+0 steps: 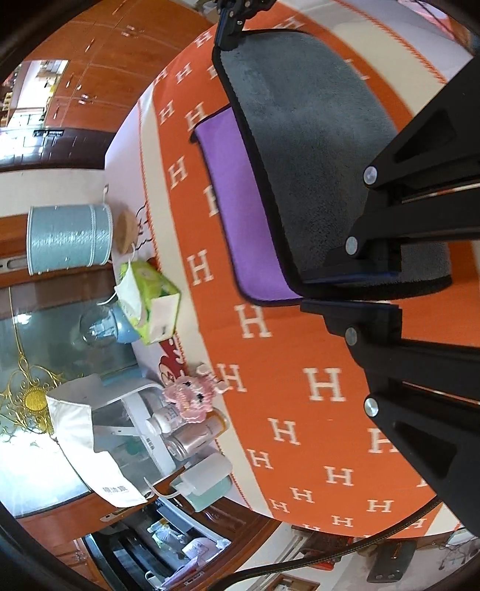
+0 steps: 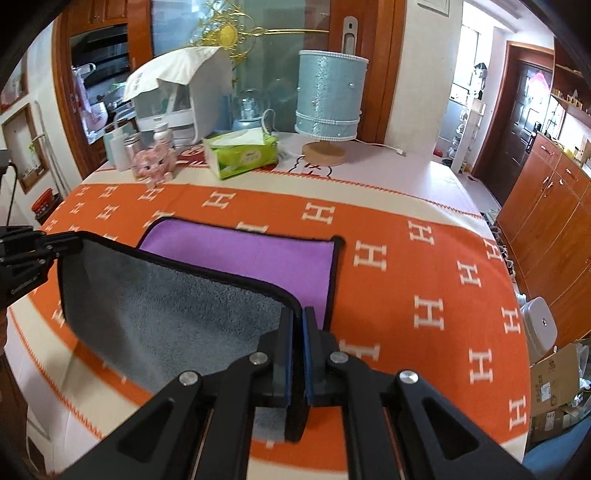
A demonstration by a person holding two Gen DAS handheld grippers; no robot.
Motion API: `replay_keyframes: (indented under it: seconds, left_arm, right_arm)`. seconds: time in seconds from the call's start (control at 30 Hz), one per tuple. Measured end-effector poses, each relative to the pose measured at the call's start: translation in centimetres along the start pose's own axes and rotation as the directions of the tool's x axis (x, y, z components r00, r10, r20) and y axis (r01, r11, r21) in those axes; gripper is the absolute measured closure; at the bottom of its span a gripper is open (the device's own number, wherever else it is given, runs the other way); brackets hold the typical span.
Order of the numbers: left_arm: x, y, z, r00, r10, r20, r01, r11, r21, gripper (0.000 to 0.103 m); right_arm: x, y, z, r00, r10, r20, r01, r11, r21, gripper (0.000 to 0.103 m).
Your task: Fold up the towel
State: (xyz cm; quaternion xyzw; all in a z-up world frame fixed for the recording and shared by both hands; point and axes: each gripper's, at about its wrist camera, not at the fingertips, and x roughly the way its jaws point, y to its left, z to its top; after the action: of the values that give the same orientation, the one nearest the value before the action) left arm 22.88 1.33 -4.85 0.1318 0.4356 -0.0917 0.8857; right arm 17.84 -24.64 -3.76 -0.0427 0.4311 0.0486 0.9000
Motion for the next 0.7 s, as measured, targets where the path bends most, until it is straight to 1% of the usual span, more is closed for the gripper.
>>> replay_keyframes:
  seconds: [0.2,0.47,0.7]
  left_arm:
    - [3.0,-0.2,2.9,0.999,0.029,-0.012,-0.03,0.999,-0.018,0.096]
    - [7.3,-0.3,4.3,0.995,0.053,-0.081,-0.057,0.997,-0.048,0.096]
    - [10.2,-0.6,4.9,0.99,0.079,-0.118,-0.086,0.995,-0.06,0.096]
  right_arm:
    - [3.3,-0.8,2.5,0.999,-0.03,-0.023,0.031,0.999,0.026,0.098]
    - [7.2,-1.2,4.6,0.997,-0.052,-0.057,0.054,0.998,0.04,0.098]
    - [10.0,-1.1,5.2,0.992,-0.076,-0.101,0.079,0.997,0.024,0.098]
